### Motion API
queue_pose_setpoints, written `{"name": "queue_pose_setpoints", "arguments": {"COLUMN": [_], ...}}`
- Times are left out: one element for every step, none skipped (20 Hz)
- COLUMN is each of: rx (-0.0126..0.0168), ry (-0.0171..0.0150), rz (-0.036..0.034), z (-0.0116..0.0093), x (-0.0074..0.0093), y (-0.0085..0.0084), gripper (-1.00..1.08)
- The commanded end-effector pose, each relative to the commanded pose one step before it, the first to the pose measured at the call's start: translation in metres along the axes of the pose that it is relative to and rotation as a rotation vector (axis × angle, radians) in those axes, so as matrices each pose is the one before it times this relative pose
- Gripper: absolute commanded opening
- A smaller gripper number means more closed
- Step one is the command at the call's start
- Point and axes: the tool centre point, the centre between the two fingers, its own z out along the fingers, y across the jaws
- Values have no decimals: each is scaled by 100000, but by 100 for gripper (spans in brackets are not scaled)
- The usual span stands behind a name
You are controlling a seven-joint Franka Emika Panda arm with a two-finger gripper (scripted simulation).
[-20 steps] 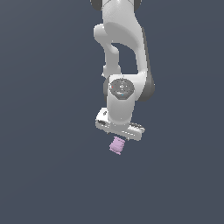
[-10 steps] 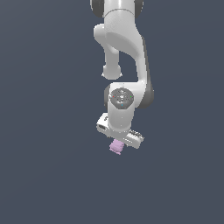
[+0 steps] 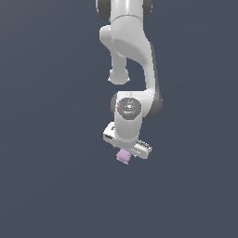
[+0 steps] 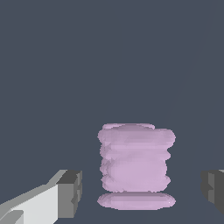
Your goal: Pick up the object and move it to a goal position.
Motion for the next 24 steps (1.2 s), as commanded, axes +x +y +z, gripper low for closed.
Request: {"name": "queue_pose_setpoints", "arguments": {"rx": [-77,5,4,0,4,0,0,7,0,0,0,0,0,0,0,0,0,0,0,0,0,0,0,0], "ry": [-120,15,11,0,11,0,0,12,0,0,0,0,0,0,0,0,0,0,0,0,0,0,0,0], "rz": [83,96,68,0,68,0,0,68,0,0,0,0,0,0,0,0,0,0,0,0,0,0,0,0], "z": [1300,611,535,457,364,286,200,105,29,-41,-25,0,0,0,0,0,0,0,0,0,0,-3,-29,-86], "x": [-78,-3,-7,-21,10,-2,10,44,35,39,14,0,0,0,0,0,0,0,0,0,0,-8,1,3], "y": [22,31,17,-21,21,-19,-19,21,-21,-17,-6,0,0,0,0,0,0,0,0,0,0,4,10,29], "gripper": [100,100,100,100,100,100,100,100,100,100,100,-100,-100,-100,-100,-100,-100,-100,-100,-100,-100,-100,-100,-100]}}
